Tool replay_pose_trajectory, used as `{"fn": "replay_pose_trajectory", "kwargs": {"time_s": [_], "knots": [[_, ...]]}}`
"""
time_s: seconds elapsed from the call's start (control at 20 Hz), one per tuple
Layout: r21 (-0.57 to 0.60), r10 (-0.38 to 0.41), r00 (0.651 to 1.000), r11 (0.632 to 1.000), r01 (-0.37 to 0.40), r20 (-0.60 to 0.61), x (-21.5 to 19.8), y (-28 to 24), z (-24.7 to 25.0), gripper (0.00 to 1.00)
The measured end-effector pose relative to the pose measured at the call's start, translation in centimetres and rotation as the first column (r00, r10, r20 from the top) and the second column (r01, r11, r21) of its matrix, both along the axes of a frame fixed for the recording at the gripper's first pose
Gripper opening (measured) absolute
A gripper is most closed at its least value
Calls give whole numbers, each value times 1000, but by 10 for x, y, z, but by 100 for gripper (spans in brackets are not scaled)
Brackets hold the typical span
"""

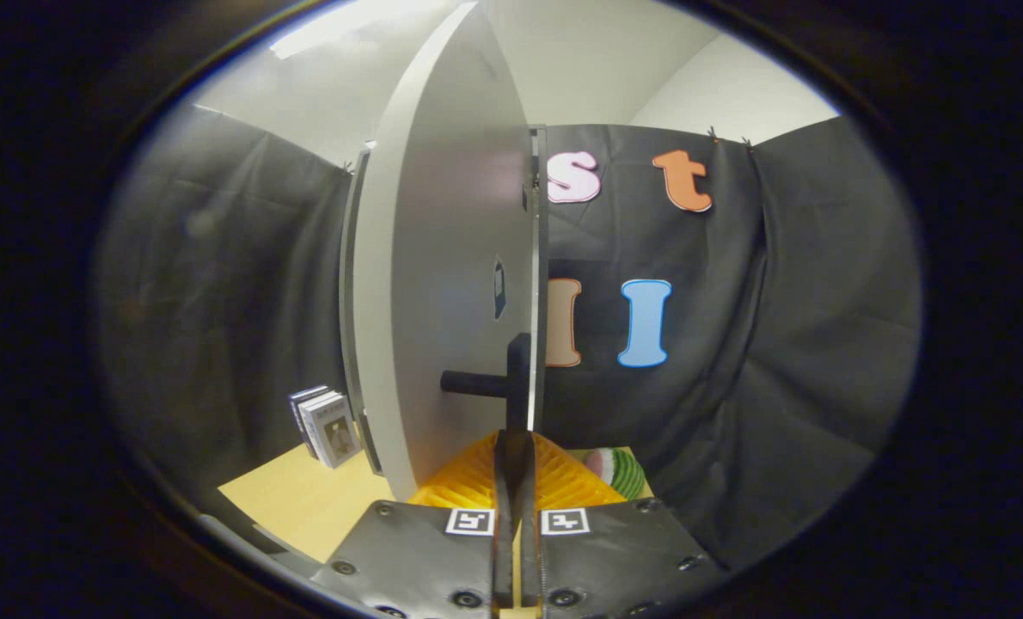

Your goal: Open the shoe cabinet door, grab the shoes and put them into the shoe cabinet, then close the shoe cabinet door.

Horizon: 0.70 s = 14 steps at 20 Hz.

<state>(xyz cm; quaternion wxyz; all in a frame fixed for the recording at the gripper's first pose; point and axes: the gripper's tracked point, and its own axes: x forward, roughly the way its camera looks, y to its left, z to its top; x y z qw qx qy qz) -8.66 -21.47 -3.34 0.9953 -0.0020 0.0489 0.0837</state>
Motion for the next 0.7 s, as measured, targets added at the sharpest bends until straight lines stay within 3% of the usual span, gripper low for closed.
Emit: {"fn": "replay_pose_trajectory", "kwargs": {"time_s": [0.7], "knots": [[48, 5, 1000, 999, -6, 30, -8, -29, 7, 4]]}}
